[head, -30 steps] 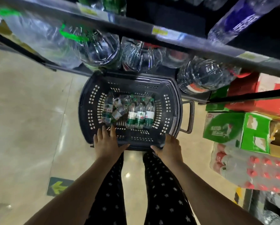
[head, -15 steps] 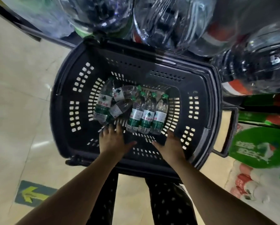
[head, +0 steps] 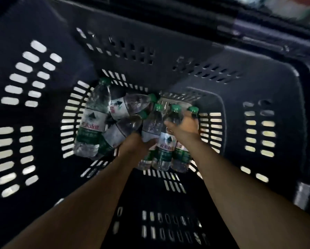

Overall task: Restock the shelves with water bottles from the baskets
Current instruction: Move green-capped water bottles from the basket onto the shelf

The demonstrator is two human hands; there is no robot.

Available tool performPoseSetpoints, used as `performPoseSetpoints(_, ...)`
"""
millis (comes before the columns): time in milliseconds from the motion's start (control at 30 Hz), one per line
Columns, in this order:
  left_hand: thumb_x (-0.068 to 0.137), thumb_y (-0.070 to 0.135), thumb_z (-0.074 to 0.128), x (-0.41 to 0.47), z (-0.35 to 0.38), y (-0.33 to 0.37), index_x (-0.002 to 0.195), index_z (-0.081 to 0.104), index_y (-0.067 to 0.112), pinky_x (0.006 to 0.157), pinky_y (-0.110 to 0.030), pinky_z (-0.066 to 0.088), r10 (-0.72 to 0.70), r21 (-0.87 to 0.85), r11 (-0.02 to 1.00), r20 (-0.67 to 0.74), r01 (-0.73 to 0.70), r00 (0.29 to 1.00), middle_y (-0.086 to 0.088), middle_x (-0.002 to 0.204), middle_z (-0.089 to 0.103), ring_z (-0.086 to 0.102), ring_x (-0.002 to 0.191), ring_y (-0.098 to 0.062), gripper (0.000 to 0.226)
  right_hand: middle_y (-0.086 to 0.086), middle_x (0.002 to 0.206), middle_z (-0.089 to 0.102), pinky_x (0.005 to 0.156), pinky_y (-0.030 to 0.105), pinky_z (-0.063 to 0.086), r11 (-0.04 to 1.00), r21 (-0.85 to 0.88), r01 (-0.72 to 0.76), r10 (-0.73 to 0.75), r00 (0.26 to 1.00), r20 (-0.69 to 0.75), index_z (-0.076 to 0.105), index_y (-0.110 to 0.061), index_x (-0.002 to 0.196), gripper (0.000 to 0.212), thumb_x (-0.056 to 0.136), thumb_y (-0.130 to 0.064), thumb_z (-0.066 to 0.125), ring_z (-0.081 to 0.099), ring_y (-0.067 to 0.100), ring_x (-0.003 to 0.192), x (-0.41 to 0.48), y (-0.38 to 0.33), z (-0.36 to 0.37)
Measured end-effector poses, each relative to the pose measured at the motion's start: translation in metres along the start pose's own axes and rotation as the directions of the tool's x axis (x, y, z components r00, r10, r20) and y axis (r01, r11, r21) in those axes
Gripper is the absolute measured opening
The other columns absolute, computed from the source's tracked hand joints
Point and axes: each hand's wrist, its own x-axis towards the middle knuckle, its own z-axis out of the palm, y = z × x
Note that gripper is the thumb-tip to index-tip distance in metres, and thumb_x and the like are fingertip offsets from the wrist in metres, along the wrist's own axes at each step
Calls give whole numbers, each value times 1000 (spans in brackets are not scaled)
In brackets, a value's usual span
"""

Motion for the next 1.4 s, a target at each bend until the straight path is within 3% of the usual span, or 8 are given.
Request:
performPoseSetpoints(133, 81, 38, 74, 19, 18, -10, 138, 47, 16, 91, -31, 45, 15, -192, 981, -28, -20, 1000, -3, 134, 57, 54, 123, -27, 68, 19, 137, 40, 100, 37, 36, 972, -231, -37, 46, 998, 34, 36, -15, 141, 81, 81, -61, 63, 36, 34, 129, 26, -7, 6)
performPoseSetpoints(300, 88, 38, 66, 17, 21, -15, 132, 52, 16, 79, -22, 39, 43, -160, 986, -18, -45, 999, 3, 120, 63, 55, 97, -10, 51, 6, 114, 55, 94, 42, 46, 981, -171, -95, 114, 988, 107, 50, -22, 83, 44, 69, -55, 76, 54, 27, 108, 43, -10, 6)
performPoseSetpoints(400, 90, 36, 65, 14, 15, -15, 134, 51, 18, 85, -23, 38, 79, -183, 980, 18, -75, 997, 3, 124, 63, 57, 109, -11, 50, 7, 116, 55, 91, 36, 48, 994, -54, -94, 101, 983, 155, 51, -19, 115, 60, 69, -44, 81, 55, 24, 100, 33, -11, -3)
performPoseSetpoints(533, 89, 37, 65, -3, 1, -11, 134, 47, 13, 86, -25, 38, 55, -193, 980, -13, -56, 998, 2, 121, 58, 55, 113, -19, 54, 18, 143, 41, 106, 44, 39, 991, 114, -66, 40, 976, 212, 18, -23, 149, 99, 73, -30, 81, 42, 37, 130, 6, -12, -12)
performPoseSetpoints(767, 77, 45, 76, -70, -46, 6, 110, 44, 12, 75, -29, 43, -150, -472, 879, -140, 67, 979, 2, 100, 56, 53, 85, -11, 57, 11, 112, 61, 86, 39, 53, 978, 210, 0, -11, 999, 52, 43, -9, 123, 59, 79, -24, 78, 61, 29, 105, -50, -14, -32)
performPoseSetpoints(933, 74, 52, 75, -161, -107, 34, 121, 53, 13, 83, -30, 52, -54, -602, 798, -19, 31, 998, 1, 119, 63, 63, 99, -13, 65, 8, 102, 66, 77, 26, 46, 984, 174, 32, -33, 999, 2, 54, -4, 114, 49, 78, -28, 78, 63, 25, 96, -116, -51, -100)
performPoseSetpoints(1067, 58, 72, 77, -247, -156, 63, 131, 54, 17, 101, -54, 45, 14, -675, 735, 96, 55, 995, -9, 130, 61, 60, 116, -30, 94, 9, 91, 68, 70, 27, 46, 985, 112, 134, -134, 991, -3, 60, -1, 101, 44, 77, -33, 79, 65, 24, 89, -189, -94, -170)
performPoseSetpoints(1400, 70, 55, 70, -465, -236, 161, 111, 69, 12, 91, -46, 50, 297, -695, 713, 178, -94, 938, -17, 104, 72, 69, 96, -33, 60, -2, 95, 67, 75, 26, 41, 915, 215, 343, -328, 939, -100, 57, -7, 108, 48, 75, -34, 79, 61, 12, 91, -401, -179, -344)
